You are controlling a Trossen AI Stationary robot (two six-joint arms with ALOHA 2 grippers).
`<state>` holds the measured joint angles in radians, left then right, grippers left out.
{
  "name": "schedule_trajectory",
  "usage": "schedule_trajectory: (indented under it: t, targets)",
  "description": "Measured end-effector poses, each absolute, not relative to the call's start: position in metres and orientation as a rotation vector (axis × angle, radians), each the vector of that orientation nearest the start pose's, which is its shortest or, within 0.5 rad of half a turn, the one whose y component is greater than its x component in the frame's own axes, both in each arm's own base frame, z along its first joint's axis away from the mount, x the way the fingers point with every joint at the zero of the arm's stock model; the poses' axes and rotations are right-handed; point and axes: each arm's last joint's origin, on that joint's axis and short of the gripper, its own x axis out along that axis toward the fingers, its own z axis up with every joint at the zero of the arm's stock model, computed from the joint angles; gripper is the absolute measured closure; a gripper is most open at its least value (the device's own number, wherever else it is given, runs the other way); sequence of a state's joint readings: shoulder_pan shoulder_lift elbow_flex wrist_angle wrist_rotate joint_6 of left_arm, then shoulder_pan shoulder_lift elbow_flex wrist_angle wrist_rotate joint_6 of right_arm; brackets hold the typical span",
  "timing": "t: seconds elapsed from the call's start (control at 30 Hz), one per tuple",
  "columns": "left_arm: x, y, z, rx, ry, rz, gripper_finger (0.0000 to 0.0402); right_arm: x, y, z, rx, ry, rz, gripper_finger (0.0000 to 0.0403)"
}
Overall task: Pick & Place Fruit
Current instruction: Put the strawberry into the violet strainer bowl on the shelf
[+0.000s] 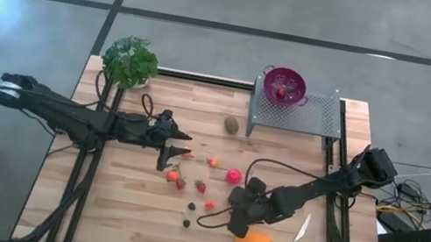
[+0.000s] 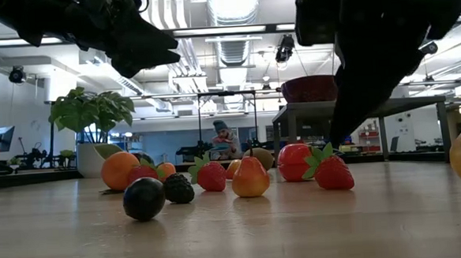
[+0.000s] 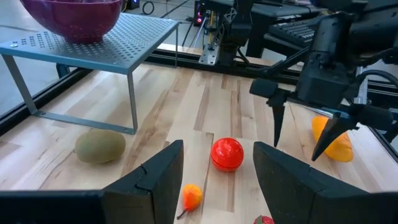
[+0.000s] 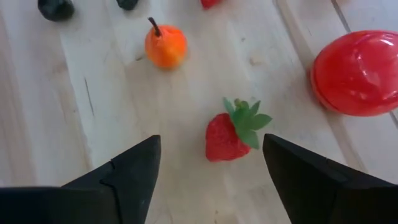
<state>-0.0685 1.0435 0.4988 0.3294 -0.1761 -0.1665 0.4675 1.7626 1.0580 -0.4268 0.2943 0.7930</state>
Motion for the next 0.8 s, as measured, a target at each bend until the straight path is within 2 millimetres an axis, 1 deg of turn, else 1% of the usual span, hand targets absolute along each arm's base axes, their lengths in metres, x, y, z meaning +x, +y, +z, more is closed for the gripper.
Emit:
schedule_trajectory:
  t: [0.17, 0.43, 0.57, 0.8]
  targets:
    - [0.222, -0.01, 0.235, -0.14, 0.204, 0.125, 0.0202, 0.3, 0.135, 0.151, 0.29, 1.024, -0.299, 0.0101]
    - [0.222, -0.01, 0.235, -0.14, 0.205, 0.125, 0.0202, 0.302, 0.128, 0.137, 0.341, 0.93, -0.269, 0.0088]
    - [0.222, -0.01, 0.235, -0.14, 0.205, 0.125, 0.0202, 0.299, 0.124, 0.133, 0.335, 0.947, -0.285, 0.0101]
    - [0.222, -0.01, 0.235, -0.141, 0.205, 0.126, 0.0202, 0.295, 0.122, 0.126, 0.359, 0.924, -0.296, 0.0129]
